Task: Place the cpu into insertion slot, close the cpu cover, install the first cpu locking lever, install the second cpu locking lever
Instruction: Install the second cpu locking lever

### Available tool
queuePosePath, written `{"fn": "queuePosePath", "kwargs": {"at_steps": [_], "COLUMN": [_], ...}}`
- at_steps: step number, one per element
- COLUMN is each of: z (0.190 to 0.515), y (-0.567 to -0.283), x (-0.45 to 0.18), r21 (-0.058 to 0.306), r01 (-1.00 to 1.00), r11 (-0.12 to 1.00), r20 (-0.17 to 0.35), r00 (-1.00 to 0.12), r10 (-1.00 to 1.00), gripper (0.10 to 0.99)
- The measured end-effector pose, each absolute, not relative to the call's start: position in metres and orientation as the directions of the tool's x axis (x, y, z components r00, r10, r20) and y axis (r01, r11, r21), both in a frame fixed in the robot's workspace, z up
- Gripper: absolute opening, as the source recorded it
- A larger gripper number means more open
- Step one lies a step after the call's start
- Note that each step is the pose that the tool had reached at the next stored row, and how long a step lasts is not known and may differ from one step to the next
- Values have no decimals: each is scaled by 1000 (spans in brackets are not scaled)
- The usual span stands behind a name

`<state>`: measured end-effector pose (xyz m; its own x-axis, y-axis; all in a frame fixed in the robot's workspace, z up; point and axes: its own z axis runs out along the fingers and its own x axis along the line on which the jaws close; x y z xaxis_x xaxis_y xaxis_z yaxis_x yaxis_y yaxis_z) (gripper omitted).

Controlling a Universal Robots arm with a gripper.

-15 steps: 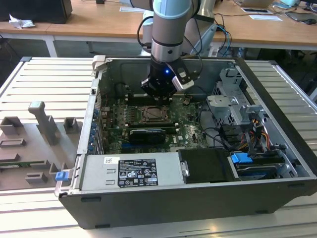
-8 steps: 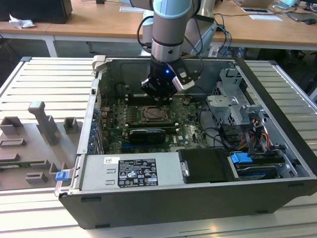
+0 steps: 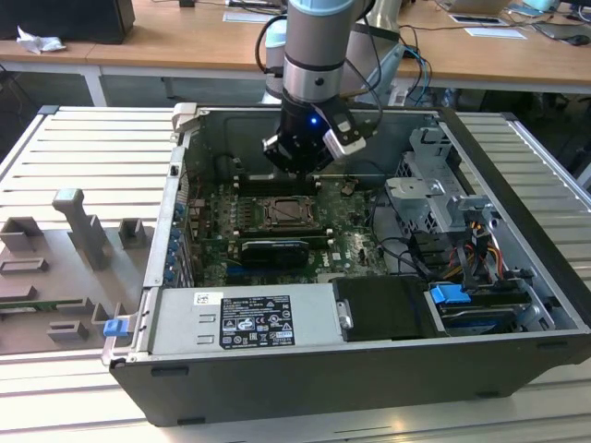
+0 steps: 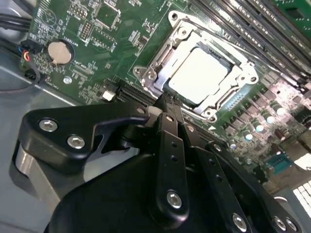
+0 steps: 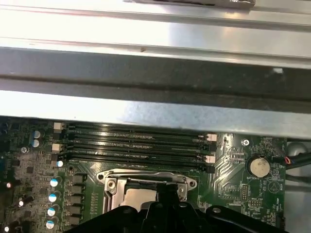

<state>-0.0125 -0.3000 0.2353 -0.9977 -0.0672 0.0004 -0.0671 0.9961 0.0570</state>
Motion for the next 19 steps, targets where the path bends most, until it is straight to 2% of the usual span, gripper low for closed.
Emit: {"fn": "queuePosePath", "kwargs": {"at_steps": [19], "z": [244], "y": [-334], "x": [-13], "r21": [60], "r01": [-66], "r11": [996], "r20": [0], "r00": [-998], "r10": [-67], "gripper": [106]}}
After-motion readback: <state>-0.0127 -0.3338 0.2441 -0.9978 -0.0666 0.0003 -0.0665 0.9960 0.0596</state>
